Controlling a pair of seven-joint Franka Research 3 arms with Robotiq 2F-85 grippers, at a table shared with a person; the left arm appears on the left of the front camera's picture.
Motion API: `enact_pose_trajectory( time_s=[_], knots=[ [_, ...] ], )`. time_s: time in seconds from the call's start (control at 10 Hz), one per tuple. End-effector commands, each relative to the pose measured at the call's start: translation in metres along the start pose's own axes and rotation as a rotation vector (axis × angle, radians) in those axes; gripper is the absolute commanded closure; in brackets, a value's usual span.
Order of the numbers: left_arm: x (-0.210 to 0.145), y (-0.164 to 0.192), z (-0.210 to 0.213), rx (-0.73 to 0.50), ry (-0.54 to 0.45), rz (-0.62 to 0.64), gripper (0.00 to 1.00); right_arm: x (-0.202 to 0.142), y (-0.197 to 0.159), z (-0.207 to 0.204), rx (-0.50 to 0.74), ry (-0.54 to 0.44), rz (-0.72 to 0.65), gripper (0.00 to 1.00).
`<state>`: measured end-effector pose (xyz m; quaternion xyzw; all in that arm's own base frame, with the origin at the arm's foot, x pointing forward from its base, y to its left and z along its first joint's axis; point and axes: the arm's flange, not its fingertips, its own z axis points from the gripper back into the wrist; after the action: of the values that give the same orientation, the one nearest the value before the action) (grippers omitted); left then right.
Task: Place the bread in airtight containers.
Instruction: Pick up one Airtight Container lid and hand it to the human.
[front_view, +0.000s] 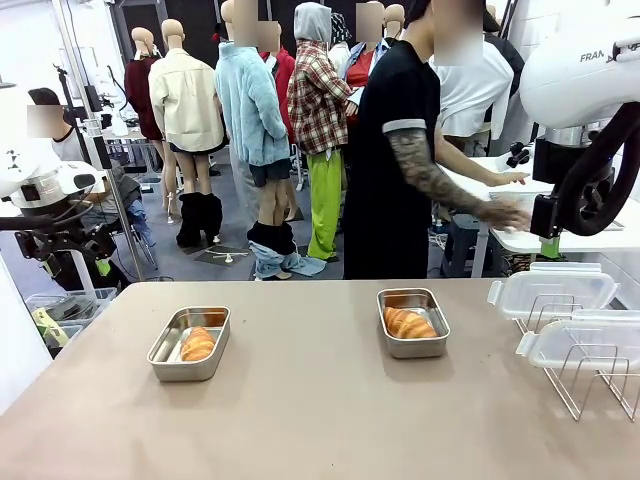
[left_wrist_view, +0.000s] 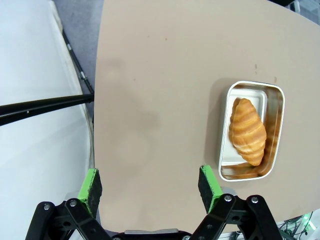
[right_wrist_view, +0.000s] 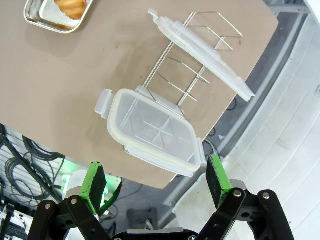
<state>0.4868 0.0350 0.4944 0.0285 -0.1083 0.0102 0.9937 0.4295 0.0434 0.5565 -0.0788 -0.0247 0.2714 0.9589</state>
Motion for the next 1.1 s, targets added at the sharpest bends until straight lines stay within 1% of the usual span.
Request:
enact_pose_trajectory(
  time_s=[0.0,1.0],
  knots=[
    [-0.0022,0.0003,0.0021,-0.001,-0.003,-0.006,0.00,0.0026,0.0017,-0.0021,0.008,-0.015,-0.011,0.00],
    [-0.0022,0.0003,0.0021,-0.001,-0.003,-0.006,0.00,0.0026,0.0017,-0.0021,0.008,-0.015,-0.011,0.00]
  ],
)
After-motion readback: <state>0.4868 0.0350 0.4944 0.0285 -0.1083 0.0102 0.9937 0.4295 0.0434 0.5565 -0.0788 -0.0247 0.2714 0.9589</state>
